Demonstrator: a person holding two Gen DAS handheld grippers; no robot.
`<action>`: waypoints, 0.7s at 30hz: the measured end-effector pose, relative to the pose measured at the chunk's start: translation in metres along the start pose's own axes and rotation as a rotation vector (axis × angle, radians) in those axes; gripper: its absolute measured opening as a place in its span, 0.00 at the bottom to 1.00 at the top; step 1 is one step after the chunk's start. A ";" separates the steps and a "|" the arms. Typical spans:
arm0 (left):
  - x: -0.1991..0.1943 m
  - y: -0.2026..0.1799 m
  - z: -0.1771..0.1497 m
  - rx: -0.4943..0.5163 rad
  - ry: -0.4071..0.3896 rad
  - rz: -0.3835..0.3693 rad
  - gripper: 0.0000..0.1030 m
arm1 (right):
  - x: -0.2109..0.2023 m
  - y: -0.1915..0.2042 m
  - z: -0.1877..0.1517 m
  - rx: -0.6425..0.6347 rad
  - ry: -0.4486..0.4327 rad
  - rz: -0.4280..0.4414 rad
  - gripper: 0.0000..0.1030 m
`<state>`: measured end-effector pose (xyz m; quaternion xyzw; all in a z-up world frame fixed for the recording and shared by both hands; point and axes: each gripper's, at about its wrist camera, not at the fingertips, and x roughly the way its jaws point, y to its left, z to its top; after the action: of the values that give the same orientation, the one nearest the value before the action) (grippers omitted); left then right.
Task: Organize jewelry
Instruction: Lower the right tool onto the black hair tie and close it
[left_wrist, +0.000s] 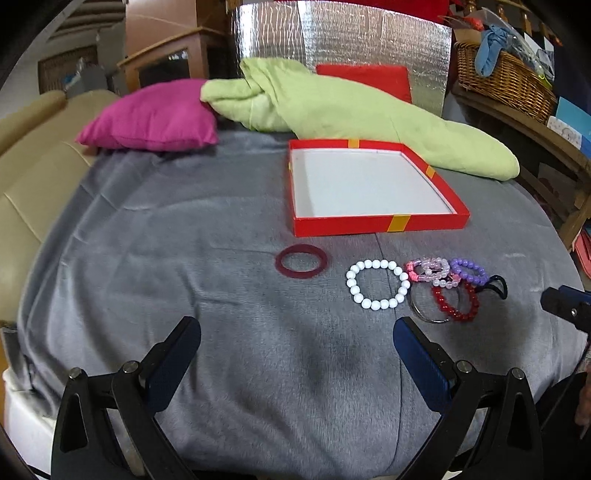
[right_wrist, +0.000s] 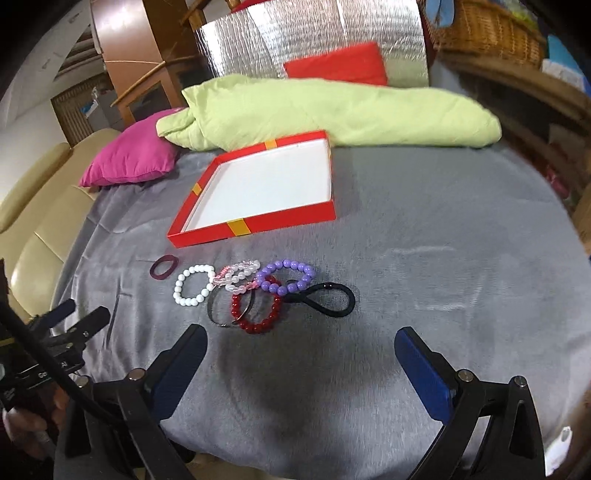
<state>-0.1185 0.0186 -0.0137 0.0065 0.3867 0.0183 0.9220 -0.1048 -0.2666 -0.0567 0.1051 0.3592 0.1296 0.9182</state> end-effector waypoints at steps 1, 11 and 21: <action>0.006 -0.001 0.000 0.003 0.007 0.001 1.00 | 0.009 -0.005 0.003 0.011 0.016 0.006 0.92; 0.041 -0.016 -0.003 0.056 0.073 0.006 1.00 | 0.061 -0.041 0.018 0.139 0.167 0.048 0.61; 0.051 -0.024 -0.002 0.070 0.099 0.011 1.00 | 0.080 -0.029 0.024 0.064 0.195 0.022 0.27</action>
<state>-0.0839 -0.0036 -0.0523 0.0400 0.4321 0.0100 0.9009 -0.0269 -0.2712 -0.0985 0.1252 0.4497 0.1378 0.8736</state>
